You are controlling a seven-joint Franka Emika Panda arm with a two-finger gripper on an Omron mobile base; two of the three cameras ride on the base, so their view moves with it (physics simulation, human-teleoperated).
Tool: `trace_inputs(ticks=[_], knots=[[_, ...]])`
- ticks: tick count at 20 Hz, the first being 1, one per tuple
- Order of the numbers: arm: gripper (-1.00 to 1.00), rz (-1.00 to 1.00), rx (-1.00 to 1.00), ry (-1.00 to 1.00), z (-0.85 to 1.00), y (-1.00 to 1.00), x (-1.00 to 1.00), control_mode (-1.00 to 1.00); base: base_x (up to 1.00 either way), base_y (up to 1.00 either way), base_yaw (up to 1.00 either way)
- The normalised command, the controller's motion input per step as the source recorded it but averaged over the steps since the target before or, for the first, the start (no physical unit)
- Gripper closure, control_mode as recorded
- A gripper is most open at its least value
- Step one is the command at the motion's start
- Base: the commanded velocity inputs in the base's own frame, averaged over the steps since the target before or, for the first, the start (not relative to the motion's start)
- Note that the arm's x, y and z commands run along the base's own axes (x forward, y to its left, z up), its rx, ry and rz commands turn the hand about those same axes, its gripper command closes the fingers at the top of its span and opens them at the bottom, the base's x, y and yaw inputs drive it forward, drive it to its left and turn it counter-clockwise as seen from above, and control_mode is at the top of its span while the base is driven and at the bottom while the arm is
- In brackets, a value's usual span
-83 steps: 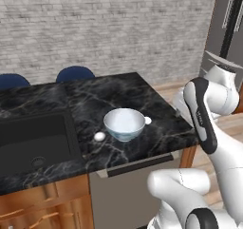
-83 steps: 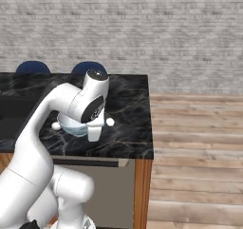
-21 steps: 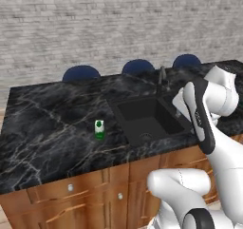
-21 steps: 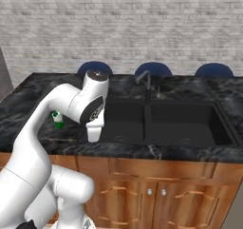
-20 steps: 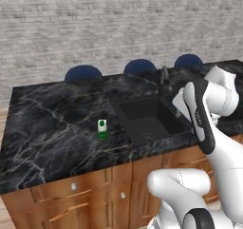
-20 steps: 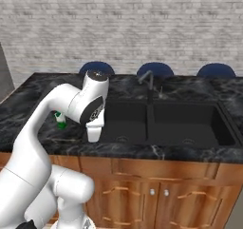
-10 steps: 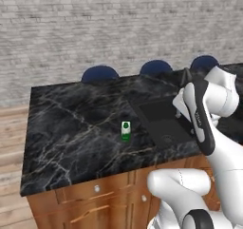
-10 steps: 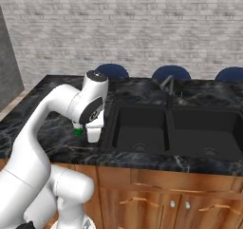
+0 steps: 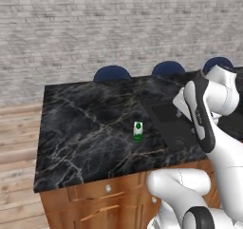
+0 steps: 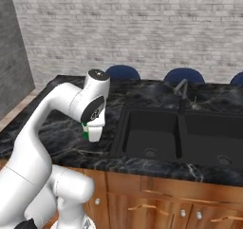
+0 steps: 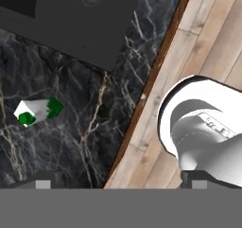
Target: Gather the eggs and milk located in the vicinity of the sink area and place them right next to the bowl.
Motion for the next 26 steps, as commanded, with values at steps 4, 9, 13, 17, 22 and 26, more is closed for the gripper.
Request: trace_inputs(ticks=[4, 9, 13, 17, 22, 26], knots=[[-1.00, 0.00, 0.00, 0.00, 0.00, 0.00, 0.00, 1.00, -0.32, 0.36, 0.18], [-1.00, 0.00, 0.00, 0.00, 0.00, 0.00, 0.00, 1.00, 0.02, 0.30, 0.18], [-1.00, 0.17, -0.02, -0.08, 0.00, 0.18, 0.07, -1.00, 0.00, 0.00, 0.00], [-1.00, 0.20, -0.06, -0.05, -0.04, 0.20, 0.22, -1.00, 0.00, 0.00, 0.00], [-1.00, 0.27, -0.12, 0.00, -0.17, 0.07, 0.21, -1.00, 0.00, 0.00, 0.00], [-1.00, 0.28, -0.12, 0.00, -0.29, 0.01, 0.28, -1.00, 0.00, 0.00, 0.00]])
